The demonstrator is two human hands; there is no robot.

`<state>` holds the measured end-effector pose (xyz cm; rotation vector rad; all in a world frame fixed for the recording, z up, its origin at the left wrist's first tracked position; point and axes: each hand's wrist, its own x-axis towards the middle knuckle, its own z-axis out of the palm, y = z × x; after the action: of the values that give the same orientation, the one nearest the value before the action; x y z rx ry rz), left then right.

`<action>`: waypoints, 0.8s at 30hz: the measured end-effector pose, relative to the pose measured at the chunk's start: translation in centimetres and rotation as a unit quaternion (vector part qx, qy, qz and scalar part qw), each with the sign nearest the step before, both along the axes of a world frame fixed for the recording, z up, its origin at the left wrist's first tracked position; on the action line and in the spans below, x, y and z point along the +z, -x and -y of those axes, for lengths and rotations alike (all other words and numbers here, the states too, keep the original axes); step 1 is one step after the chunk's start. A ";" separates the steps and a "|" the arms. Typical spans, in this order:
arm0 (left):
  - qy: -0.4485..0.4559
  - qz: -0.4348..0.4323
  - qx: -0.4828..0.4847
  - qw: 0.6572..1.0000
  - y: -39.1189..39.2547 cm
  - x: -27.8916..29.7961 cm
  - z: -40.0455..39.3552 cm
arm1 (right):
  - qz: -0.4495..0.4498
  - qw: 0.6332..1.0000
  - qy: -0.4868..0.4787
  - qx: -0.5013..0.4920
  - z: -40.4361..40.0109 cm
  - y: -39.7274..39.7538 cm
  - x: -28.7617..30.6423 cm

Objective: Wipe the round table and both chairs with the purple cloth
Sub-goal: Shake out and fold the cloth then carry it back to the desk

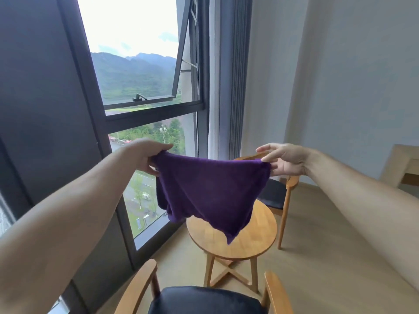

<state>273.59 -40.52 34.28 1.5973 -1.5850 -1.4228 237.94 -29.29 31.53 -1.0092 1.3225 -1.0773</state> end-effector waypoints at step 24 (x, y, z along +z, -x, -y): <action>0.262 0.051 -0.048 0.962 9.7 2.6 -1.0 | -0.246 0.954 0.029 -0.170 -9.8 6.3 5.0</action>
<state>263.89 -39.54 36.84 1.3036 -1.9194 -0.8631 231.59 -19.49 36.57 -1.1683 1.9315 -1.1662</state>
